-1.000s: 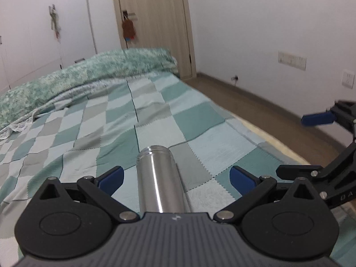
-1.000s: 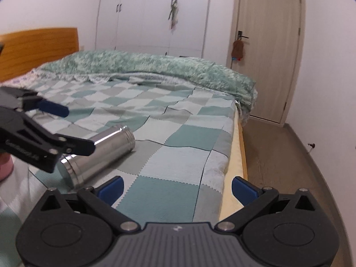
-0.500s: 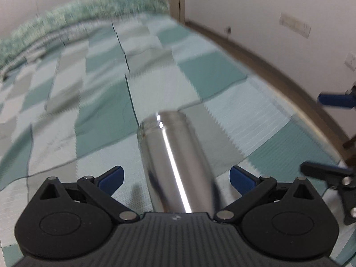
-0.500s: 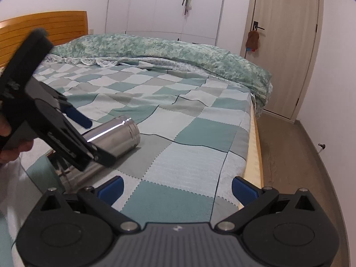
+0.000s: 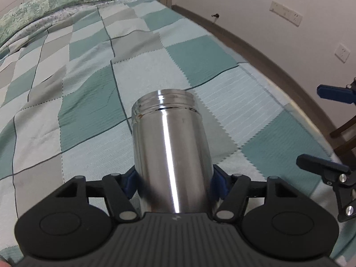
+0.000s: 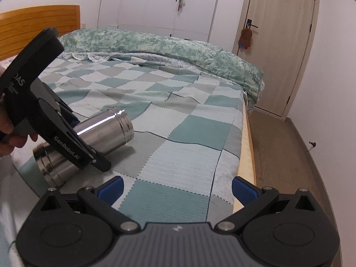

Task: Flip cup upright
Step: 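Lift the silver cup with the left gripper and rotate it rim-up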

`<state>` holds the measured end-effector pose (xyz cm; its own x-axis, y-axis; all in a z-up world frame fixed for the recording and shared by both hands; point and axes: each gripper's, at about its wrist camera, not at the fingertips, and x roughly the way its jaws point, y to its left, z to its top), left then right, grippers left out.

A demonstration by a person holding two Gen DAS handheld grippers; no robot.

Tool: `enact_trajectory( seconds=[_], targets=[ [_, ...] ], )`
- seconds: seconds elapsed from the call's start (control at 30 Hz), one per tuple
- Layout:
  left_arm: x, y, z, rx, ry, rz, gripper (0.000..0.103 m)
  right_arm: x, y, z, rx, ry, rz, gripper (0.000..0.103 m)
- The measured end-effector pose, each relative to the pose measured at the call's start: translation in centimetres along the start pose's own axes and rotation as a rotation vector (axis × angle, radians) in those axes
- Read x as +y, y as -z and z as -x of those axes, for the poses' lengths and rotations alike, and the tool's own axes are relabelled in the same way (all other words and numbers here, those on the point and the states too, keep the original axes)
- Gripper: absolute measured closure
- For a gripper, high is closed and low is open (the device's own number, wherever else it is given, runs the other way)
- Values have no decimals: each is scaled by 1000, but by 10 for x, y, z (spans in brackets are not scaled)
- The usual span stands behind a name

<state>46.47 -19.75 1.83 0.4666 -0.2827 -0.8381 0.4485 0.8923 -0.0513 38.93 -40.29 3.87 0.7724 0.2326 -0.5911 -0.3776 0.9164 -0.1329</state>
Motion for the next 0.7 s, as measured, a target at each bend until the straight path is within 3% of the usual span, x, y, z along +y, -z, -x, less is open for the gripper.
enact_trajectory(
  seconds=[0.3,0.7],
  targets=[
    [-14,19,50,-48,29,48,38,18,1,46,-35,-27,-19,0],
    [-41,91,134,-85,82,106,39,68,13,133,-80,-76,-11,0]
  ],
)
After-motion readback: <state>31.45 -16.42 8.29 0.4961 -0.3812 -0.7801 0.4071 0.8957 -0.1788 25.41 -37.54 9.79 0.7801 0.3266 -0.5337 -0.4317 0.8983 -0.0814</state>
